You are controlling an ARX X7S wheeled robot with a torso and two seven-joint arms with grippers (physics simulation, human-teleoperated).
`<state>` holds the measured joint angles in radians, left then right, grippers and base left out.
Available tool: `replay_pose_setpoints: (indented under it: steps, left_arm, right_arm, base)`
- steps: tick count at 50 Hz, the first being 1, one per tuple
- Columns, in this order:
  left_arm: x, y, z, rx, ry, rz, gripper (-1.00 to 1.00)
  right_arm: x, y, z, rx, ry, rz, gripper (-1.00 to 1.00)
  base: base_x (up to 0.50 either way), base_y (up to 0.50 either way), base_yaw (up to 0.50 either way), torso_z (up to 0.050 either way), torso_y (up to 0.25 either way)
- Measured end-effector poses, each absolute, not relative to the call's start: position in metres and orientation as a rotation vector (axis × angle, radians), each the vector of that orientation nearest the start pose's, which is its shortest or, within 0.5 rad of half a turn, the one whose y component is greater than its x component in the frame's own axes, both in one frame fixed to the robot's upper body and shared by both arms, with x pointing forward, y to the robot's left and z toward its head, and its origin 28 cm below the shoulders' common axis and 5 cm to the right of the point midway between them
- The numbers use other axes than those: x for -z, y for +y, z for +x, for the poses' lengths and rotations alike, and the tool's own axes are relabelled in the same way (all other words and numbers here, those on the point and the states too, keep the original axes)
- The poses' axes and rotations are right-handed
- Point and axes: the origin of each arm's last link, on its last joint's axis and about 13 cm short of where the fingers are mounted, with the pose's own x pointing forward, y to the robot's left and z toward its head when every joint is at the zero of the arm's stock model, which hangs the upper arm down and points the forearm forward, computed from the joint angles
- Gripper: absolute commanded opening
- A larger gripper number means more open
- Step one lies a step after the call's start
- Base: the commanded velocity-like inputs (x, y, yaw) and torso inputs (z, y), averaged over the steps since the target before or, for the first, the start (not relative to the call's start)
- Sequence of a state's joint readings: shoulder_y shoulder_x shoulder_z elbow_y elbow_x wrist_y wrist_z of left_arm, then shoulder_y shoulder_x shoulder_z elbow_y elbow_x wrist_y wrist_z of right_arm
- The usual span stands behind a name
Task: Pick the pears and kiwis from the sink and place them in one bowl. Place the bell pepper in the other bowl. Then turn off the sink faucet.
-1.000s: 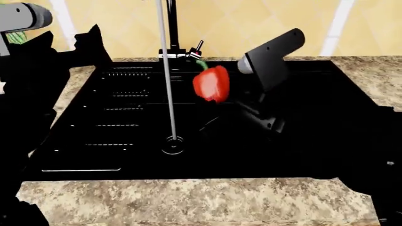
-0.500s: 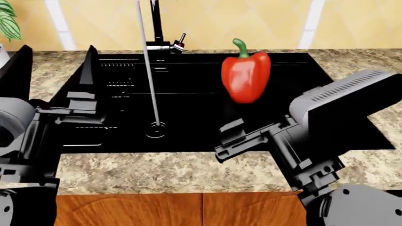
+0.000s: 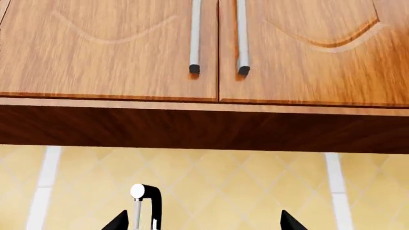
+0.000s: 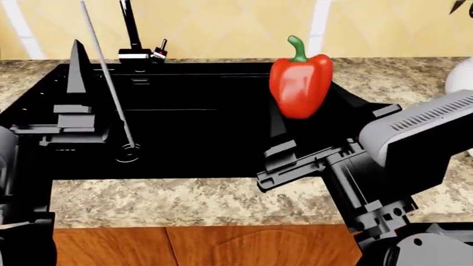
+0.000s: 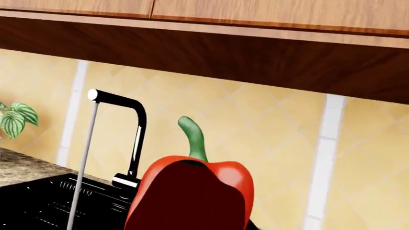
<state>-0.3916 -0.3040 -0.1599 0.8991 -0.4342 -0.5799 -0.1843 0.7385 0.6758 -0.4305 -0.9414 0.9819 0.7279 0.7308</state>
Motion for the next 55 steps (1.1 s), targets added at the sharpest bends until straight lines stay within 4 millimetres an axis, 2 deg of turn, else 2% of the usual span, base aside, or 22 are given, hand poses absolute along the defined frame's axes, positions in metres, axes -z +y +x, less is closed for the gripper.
replay_pose_setpoints:
  steps: [55]
  left_arm:
    - [-0.2408, 0.2457, 0.1974, -0.016, -0.702, -0.051, 1.00]
  right_arm:
    - [-0.2403, -0.0788, 0.1854, -0.352, -0.425, -0.144, -1.00]
  base:
    - [0.01, -0.50, 0.00, 0.000, 0.000]
